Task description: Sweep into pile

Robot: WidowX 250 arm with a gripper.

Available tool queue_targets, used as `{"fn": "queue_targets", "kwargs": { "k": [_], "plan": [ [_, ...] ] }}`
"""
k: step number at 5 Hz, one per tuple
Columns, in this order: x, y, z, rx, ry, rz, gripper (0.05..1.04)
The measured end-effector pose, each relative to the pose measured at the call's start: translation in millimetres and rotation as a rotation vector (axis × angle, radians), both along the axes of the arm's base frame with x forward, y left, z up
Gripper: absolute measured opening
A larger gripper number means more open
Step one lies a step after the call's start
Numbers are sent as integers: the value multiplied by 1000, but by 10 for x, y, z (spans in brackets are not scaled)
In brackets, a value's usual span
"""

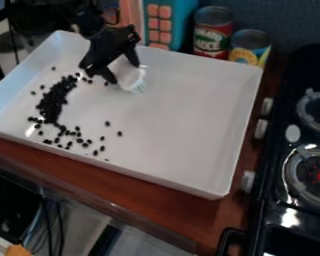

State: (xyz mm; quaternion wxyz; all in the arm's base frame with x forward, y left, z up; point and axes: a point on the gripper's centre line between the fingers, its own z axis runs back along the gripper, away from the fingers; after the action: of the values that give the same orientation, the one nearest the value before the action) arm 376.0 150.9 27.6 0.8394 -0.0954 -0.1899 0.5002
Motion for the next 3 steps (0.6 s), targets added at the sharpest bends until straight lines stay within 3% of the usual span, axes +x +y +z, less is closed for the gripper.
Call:
{"fn": "queue_targets", "kwargs": {
  "k": [1,3],
  "plan": [
    [37,117,3,1,-19,83,707],
    [143,256,10,0,-23,131,707]
  ]
}}
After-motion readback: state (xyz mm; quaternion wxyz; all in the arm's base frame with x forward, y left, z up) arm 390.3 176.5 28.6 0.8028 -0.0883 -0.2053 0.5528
